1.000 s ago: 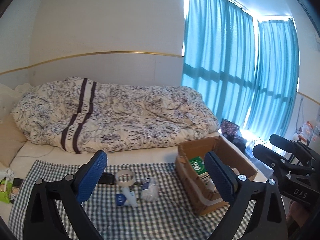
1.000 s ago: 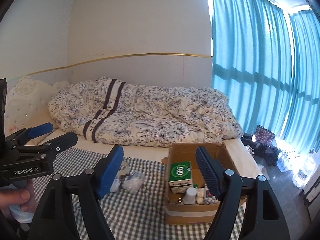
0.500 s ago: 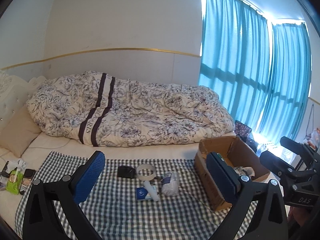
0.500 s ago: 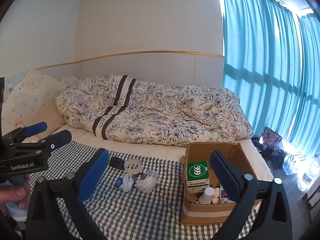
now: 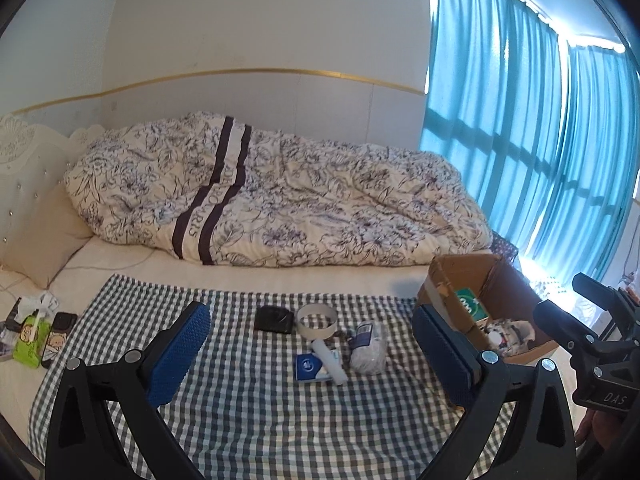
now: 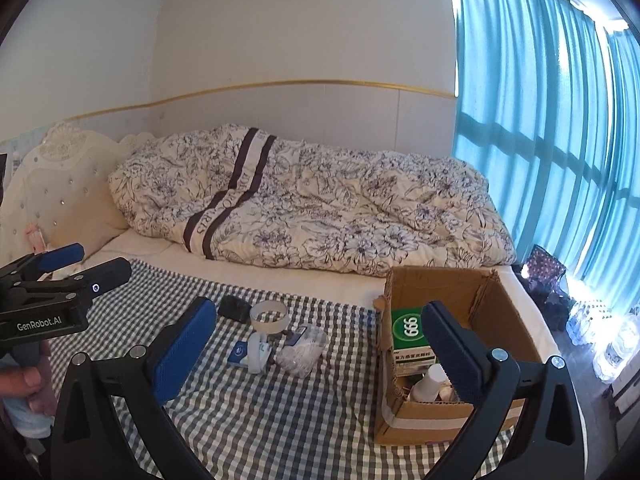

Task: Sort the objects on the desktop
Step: 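Move both open tools back to the remaining items on the checked cloth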

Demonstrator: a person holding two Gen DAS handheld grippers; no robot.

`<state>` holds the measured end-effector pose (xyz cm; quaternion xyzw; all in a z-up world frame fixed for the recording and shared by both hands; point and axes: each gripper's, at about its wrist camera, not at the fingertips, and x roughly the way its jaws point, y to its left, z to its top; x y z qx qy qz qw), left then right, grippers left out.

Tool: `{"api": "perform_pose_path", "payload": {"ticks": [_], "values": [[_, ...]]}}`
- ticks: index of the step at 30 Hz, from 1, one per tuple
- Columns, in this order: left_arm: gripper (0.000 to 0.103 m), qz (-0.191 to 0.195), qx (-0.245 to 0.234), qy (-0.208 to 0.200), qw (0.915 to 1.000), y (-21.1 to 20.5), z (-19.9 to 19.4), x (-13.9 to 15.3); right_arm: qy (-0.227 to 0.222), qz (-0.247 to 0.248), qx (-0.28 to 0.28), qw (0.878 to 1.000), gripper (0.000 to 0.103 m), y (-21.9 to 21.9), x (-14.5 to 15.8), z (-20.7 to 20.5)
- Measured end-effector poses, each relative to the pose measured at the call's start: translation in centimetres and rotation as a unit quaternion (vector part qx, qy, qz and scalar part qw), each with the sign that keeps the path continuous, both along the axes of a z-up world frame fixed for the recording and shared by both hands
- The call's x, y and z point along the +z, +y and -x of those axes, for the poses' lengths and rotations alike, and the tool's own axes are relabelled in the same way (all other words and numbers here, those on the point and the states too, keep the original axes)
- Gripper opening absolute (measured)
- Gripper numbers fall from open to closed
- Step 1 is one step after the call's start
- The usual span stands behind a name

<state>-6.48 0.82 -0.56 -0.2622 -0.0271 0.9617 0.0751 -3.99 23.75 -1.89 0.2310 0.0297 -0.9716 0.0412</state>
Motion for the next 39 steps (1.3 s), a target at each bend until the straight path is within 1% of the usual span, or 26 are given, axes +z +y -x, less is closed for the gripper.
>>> {"api": "perform_pose_path", "payload": {"ticks": [8,13,17,20,22,24,26,29,34,36,39], "values": [[0.103,-0.001,-0.001,-0.038,0.9993,-0.2,2.6,-3.6,-0.021,-0.022,-0.008,1.000,0.103,-0.5,-2.4,2.2],[0.103,-0.002,0.001,-0.066,0.9978,-0.3,4.6,-6.2,-0.030,-0.037,0.000,0.999,0.103,-1.2,-4.0,3.8],[0.103,-0.003,0.002,-0.083,0.9966,-0.1,6.0,-8.0,-0.040,-0.034,0.016,0.998,0.103,-1.7,-5.2,5.1],[0.103,-0.001,0.001,-0.094,0.9956,0.0,6.9,-9.2,-0.045,-0.013,0.045,0.998,0.102,-1.9,-6.0,5.8],[0.103,-0.001,-0.001,-0.102,0.9948,0.1,7.6,-10.1,-0.046,-0.005,0.052,0.998,0.102,-2.0,-6.6,6.3],[0.103,0.001,-0.003,-0.110,0.9939,0.2,8.3,-10.9,-0.055,-0.006,0.051,0.997,0.099,-2.1,-7.4,7.0],[0.103,0.003,-0.006,-0.117,0.9931,0.4,8.9,-11.7,-0.068,0.004,0.052,0.996,0.095,-1.9,-8.3,7.8],[0.103,0.007,-0.012,-0.128,0.9917,0.8,10.0,-13.1,-0.085,0.014,0.052,0.995,0.092,-1.5,-9.6,9.0],[0.103,0.006,-0.022,-0.147,0.9889,1.6,11.7,-15.4,-0.105,0.017,0.054,0.993,0.091,-1.5,-11.4,10.9],[0.103,0.003,-0.027,-0.155,0.9875,1.9,12.5,-16.4,-0.113,0.018,0.054,0.992,0.086,-1.4,-12.2,11.9],[0.103,0.005,-0.031,-0.165,0.9858,2.5,13.3,-17.7,-0.127,0.022,0.054,0.990,0.074,-1.2,-13.2,13.0]]}}
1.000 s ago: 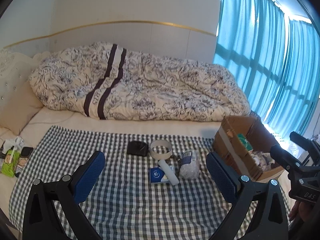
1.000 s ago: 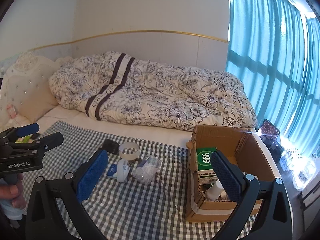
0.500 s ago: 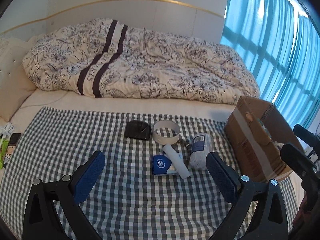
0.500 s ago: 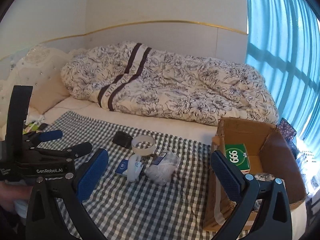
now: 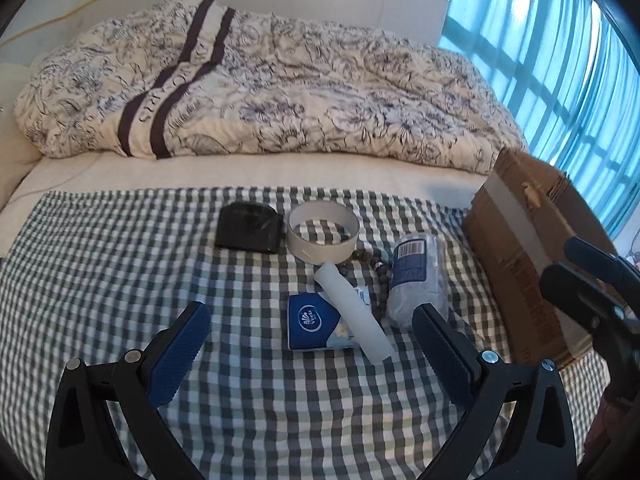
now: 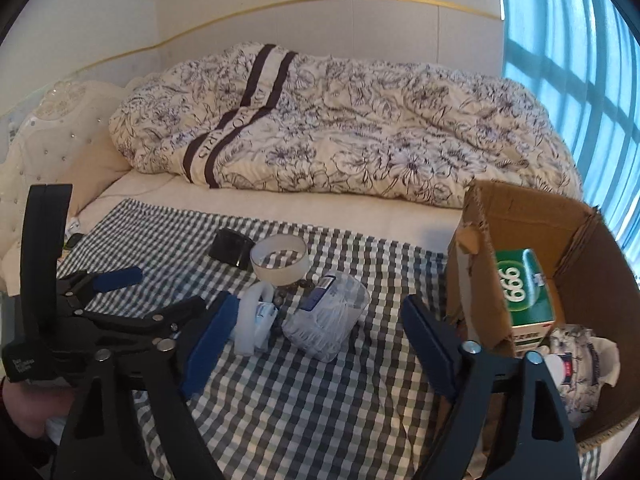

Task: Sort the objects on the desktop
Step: 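Move both open tools back to the remaining items on the checked cloth, then grasp the bag of cotton swabs with the right tool while the left grasps the white tube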

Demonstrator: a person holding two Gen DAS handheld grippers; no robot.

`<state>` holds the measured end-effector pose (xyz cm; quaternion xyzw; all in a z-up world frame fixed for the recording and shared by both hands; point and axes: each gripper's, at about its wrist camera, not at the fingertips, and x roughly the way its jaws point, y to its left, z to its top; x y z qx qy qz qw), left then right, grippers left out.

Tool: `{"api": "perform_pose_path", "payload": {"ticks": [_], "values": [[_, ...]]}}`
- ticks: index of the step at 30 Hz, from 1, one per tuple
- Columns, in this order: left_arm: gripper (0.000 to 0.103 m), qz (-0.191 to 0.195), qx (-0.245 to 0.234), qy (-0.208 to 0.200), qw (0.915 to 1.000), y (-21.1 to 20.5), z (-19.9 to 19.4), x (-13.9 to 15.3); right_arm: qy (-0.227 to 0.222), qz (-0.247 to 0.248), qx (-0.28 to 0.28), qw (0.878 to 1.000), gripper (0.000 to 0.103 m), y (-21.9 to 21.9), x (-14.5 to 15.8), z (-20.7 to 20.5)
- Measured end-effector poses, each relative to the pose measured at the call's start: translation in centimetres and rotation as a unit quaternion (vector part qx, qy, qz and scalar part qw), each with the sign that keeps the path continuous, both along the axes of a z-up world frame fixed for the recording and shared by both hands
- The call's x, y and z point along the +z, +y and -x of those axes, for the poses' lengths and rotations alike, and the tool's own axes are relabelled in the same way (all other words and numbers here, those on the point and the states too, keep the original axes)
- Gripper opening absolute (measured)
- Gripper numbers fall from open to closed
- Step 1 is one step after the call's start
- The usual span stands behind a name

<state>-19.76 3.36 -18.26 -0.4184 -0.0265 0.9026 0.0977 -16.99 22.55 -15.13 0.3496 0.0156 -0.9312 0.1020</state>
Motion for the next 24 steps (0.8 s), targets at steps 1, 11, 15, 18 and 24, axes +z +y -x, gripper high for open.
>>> {"api": "perform_pose_path", "payload": {"ticks": [1,11,15,18,24], "values": [[0.103,-0.003,-0.002,-0.004,1.0000,0.2,0.2,-0.5,-0.006,0.000,-0.001,1.000,0.070,0.1,-0.5,0.4],[0.101,-0.016,-0.043,-0.012,0.9989,2.4,1.3,-3.8,-0.045,0.007,-0.011,0.999,0.070,1.2,-4.2,3.4],[0.084,-0.020,-0.044,-0.016,0.9987,2.6,2.1,-4.6,-0.055,0.011,-0.011,0.998,0.070,1.2,-5.3,4.1],[0.063,-0.018,-0.053,-0.018,0.9983,3.0,2.4,-5.2,-0.060,0.014,-0.012,0.998,0.070,1.2,-5.8,4.5],[0.039,-0.029,-0.069,-0.021,0.9970,3.5,2.5,-6.3,-0.072,0.021,-0.013,0.997,0.070,1.4,-7.0,5.7]]}}
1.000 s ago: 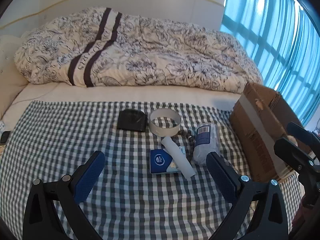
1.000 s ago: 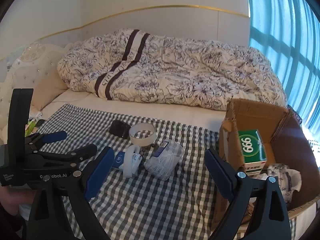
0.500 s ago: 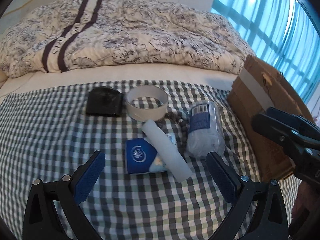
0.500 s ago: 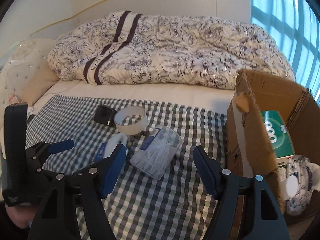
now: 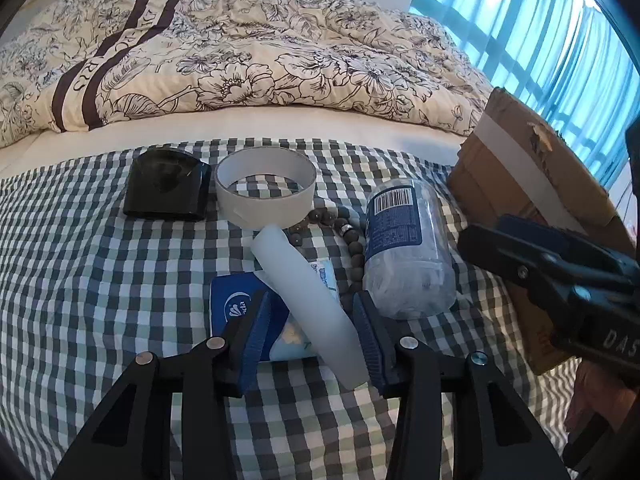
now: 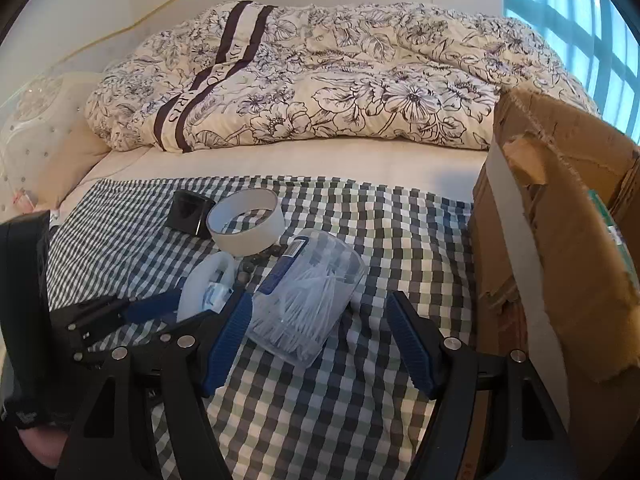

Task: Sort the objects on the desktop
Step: 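Grasp the bag of cotton swabs with the right tool while the left grasps the white tube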

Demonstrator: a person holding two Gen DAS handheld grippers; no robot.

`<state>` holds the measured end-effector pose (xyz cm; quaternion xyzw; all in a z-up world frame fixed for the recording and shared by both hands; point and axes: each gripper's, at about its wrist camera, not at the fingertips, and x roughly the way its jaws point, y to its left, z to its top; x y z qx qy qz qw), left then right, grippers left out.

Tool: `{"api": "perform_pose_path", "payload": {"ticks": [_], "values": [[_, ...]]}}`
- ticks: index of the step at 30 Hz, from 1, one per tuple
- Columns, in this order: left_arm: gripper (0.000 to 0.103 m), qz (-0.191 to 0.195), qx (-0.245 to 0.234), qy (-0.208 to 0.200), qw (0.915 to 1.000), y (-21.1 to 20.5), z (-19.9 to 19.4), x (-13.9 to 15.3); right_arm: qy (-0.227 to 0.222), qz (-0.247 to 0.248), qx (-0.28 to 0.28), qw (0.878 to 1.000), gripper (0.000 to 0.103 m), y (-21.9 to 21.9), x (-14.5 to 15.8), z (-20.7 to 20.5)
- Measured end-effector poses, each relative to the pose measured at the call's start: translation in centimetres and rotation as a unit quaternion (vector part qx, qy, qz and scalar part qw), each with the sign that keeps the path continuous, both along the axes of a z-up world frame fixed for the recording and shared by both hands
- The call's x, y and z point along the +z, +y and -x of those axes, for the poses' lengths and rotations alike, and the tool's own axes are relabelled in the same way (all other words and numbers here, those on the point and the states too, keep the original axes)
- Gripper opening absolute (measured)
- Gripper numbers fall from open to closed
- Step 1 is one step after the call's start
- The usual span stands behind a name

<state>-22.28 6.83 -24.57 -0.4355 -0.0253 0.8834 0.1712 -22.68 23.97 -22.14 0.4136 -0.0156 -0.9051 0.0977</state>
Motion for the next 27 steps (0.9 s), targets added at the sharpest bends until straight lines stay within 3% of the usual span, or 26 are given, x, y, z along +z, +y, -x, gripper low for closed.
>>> {"api": "perform_pose_path", "payload": {"ticks": [10,23,27], "values": [[0.021,-0.001,0.004,0.021,0.9998,0.1,0.0,0.2,-0.018,0.011,0.008,1.000,0.070,-0.9,-2.1,1.7],[0.015,0.005,0.023,0.044,0.9987,-1.8,-0.4,1.1,-0.071,0.014,0.010,0.997,0.073,-2.6,-5.3,4.3],[0.014,0.004,0.026,0.052,0.9983,-2.3,-0.5,1.6,-0.067,0.014,0.007,0.998,0.069,-2.6,-5.4,3.9]]}}
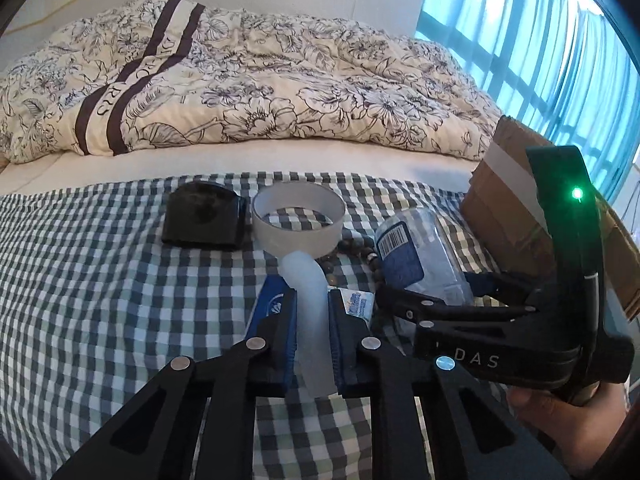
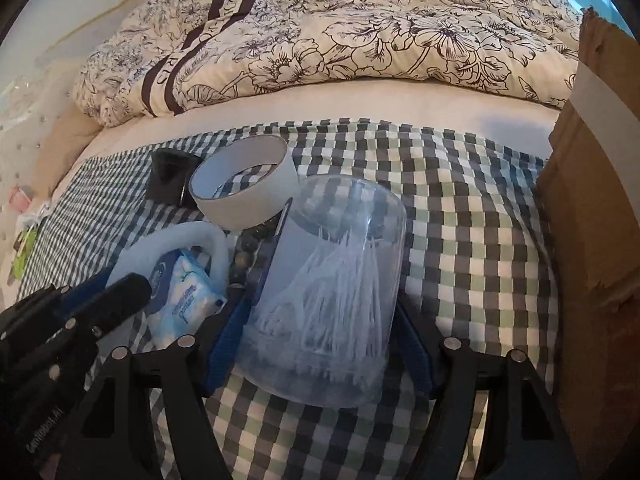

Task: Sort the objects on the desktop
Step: 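Grasp the bag of cotton swabs with the right tool while the left grasps the white tube, then lift and carry the white tube and cotton swab bag over the cardboard box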

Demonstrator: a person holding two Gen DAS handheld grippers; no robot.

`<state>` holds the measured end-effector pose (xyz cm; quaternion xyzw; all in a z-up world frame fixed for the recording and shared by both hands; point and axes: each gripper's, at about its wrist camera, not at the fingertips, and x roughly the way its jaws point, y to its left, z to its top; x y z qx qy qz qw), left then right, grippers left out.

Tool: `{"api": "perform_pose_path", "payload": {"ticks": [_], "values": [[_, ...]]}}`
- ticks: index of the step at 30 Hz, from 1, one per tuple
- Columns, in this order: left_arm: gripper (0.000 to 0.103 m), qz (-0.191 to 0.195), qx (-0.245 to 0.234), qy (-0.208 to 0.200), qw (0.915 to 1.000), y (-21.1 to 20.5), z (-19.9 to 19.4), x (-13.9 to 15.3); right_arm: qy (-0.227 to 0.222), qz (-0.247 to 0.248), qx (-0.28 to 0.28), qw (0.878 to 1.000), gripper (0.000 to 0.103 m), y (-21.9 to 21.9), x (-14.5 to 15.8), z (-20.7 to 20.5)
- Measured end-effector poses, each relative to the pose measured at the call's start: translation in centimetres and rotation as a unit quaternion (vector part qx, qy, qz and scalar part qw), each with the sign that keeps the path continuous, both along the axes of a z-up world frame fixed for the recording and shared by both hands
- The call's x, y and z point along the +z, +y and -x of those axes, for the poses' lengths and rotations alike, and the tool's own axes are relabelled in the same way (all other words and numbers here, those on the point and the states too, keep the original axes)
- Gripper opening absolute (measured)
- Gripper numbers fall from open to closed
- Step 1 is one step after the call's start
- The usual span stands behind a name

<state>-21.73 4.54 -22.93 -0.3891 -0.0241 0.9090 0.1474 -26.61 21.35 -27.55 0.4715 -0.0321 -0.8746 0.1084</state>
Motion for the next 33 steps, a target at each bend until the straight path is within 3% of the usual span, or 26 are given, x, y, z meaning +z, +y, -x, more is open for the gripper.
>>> {"api": "perform_pose_path", "payload": {"ticks": [9,33], "values": [[0.014,-0.001,0.003,0.016,0.9999,-0.2,-0.9,2.0,0.014,0.011,-0.007,1.000,0.066,1.0,1.4,-1.7],[0.014,-0.005,0.012,0.104,0.9945,-1.9,-7.9,13.2,0.094,0.026,-0.002,0.995,0.063,0.9,12.4,-9.9]]}}
